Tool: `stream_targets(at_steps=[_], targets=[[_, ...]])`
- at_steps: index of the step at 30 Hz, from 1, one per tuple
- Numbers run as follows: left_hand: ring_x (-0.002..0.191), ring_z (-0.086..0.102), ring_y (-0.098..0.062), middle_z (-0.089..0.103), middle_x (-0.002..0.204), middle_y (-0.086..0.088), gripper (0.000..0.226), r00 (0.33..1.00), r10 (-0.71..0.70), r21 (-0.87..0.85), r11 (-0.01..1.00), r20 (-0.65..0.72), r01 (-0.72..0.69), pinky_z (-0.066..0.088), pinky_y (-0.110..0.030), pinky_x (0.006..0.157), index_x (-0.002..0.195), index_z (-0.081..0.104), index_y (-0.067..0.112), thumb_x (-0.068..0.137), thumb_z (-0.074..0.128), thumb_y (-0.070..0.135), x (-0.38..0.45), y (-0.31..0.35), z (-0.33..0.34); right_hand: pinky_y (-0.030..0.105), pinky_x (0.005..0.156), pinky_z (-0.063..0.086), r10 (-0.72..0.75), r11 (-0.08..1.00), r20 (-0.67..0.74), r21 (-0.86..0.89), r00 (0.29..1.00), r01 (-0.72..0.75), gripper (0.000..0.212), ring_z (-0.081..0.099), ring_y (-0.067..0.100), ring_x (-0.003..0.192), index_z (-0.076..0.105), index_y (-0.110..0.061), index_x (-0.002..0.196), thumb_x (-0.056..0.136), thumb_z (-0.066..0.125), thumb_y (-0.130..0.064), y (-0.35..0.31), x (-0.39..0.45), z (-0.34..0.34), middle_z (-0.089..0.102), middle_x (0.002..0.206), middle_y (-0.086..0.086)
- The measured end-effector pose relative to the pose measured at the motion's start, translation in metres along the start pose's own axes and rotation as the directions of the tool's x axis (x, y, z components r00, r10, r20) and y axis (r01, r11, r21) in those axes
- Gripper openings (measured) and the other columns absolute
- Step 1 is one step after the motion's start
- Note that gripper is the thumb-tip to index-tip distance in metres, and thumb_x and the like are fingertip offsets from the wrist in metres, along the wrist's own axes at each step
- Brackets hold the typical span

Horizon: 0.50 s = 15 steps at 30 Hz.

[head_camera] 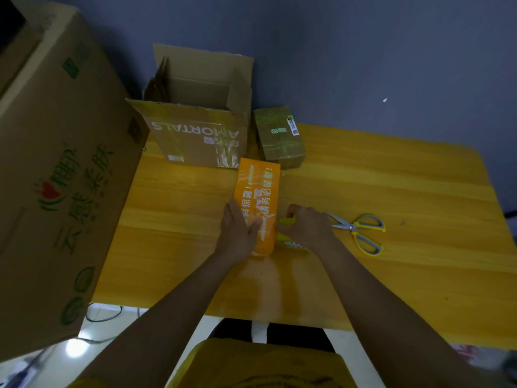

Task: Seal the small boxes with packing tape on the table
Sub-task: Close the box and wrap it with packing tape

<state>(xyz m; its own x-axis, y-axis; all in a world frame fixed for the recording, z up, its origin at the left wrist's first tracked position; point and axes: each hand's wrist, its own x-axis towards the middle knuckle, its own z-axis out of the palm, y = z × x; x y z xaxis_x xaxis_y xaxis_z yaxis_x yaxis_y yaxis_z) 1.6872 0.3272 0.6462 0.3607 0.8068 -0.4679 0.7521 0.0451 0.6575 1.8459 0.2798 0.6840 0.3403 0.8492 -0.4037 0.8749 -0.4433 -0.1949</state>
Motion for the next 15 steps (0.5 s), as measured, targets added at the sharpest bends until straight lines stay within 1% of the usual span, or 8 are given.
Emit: stream_targets(at_steps=[2, 4, 6, 8, 10, 12, 13, 15], targets=[[0.147, -0.002, -0.034, -0.012, 0.16, -0.011, 0.084, 0.998, -0.024, 0.124, 0.992, -0.058, 0.031, 0.013, -0.051, 0.115, 0.152, -0.013, 0.016, 0.097, 0.037, 0.054, 0.002, 0.003, 0.005, 0.036, 0.072, 0.038, -0.017, 1.0, -0.005, -0.006, 1.0, 0.017, 0.044, 0.061, 0.029, 0.095, 0.055, -0.018, 0.104, 0.09, 0.052, -0.059, 0.002, -0.001, 0.002, 0.063, 0.091, 0.009], [0.147, -0.006, -0.031, -0.014, 0.16, -0.007, 0.077, 0.988, 0.051, 0.381, 0.925, -0.149, 0.009, 0.004, -0.056, 0.114, 0.152, -0.011, 0.027, 0.095, 0.027, 0.061, 0.005, 0.006, 0.009, 0.037, 0.072, 0.04, -0.044, 0.999, -0.022, -0.009, 0.999, 0.043, 0.047, 0.061, 0.029, 0.097, 0.057, -0.017, 0.109, 0.09, 0.051, -0.059, 0.007, -0.002, 0.008, 0.066, 0.097, 0.011], [0.146, 0.004, -0.033, -0.009, 0.161, -0.004, 0.071, 0.972, 0.138, 0.465, 0.885, -0.192, -0.034, 0.018, -0.057, 0.112, 0.152, -0.006, 0.033, 0.095, 0.024, 0.062, 0.008, 0.003, 0.011, 0.036, 0.072, 0.042, -0.095, 0.994, -0.087, 0.044, 0.992, 0.099, 0.048, 0.063, 0.028, 0.096, 0.06, -0.018, 0.11, 0.09, 0.051, -0.061, 0.016, -0.003, 0.016, 0.068, 0.097, 0.011], [0.141, 0.017, -0.036, -0.003, 0.161, -0.003, 0.07, 0.964, 0.163, 0.42, 0.905, -0.21, -0.062, 0.035, -0.051, 0.103, 0.153, 0.001, 0.035, 0.094, 0.029, 0.062, 0.008, -0.002, 0.008, 0.032, 0.066, 0.041, -0.118, 0.97, -0.134, 0.198, 0.984, 0.143, 0.04, 0.064, 0.022, 0.085, 0.064, -0.021, 0.103, 0.089, 0.055, -0.057, 0.025, -0.002, 0.022, 0.068, 0.084, 0.003], [0.137, 0.023, -0.037, -0.003, 0.161, -0.002, 0.07, 0.965, 0.166, 0.381, 0.921, -0.205, -0.078, 0.04, -0.048, 0.099, 0.152, 0.002, 0.037, 0.094, 0.031, 0.061, 0.009, -0.007, 0.006, 0.028, 0.065, 0.042, -0.072, 0.85, -0.131, 0.511, 0.989, 0.129, 0.018, 0.061, 0.008, 0.076, 0.064, -0.028, 0.087, 0.089, 0.062, -0.046, 0.039, -0.001, 0.028, 0.063, 0.075, -0.012], [0.135, 0.026, -0.038, -0.002, 0.161, -0.001, 0.07, 0.962, 0.178, 0.385, 0.919, -0.209, -0.087, 0.042, -0.048, 0.096, 0.152, 0.003, 0.037, 0.093, 0.031, 0.062, 0.011, -0.009, 0.005, 0.022, 0.066, 0.038, 0.025, 0.625, -0.102, 0.778, 0.995, 0.064, 0.019, 0.051, -0.008, 0.066, 0.061, -0.027, 0.073, 0.091, 0.064, -0.031, 0.053, -0.003, 0.034, 0.058, 0.064, -0.02], [0.134, 0.026, -0.038, -0.002, 0.161, -0.001, 0.07, 0.962, 0.174, 0.38, 0.921, -0.208, -0.085, 0.042, -0.048, 0.095, 0.152, 0.003, 0.037, 0.093, 0.031, 0.062, 0.011, -0.008, 0.005, 0.02, 0.065, 0.035, 0.067, 0.537, -0.067, 0.843, 0.995, 0.021, 0.024, 0.047, -0.01, 0.061, 0.06, -0.023, 0.068, 0.093, 0.062, -0.026, 0.059, -0.004, 0.038, 0.055, 0.059, -0.02], [0.135, 0.026, -0.038, -0.002, 0.161, -0.001, 0.069, 0.963, 0.179, 0.379, 0.921, -0.202, -0.091, 0.042, -0.049, 0.094, 0.152, 0.004, 0.037, 0.094, 0.03, 0.061, 0.011, -0.008, 0.004, 0.019, 0.062, 0.033, 0.129, 0.458, -0.024, 0.888, 0.991, -0.038, 0.031, 0.045, -0.009, 0.056, 0.059, -0.014, 0.065, 0.093, 0.059, -0.028, 0.062, -0.008, 0.043, 0.05, 0.057, -0.013]])
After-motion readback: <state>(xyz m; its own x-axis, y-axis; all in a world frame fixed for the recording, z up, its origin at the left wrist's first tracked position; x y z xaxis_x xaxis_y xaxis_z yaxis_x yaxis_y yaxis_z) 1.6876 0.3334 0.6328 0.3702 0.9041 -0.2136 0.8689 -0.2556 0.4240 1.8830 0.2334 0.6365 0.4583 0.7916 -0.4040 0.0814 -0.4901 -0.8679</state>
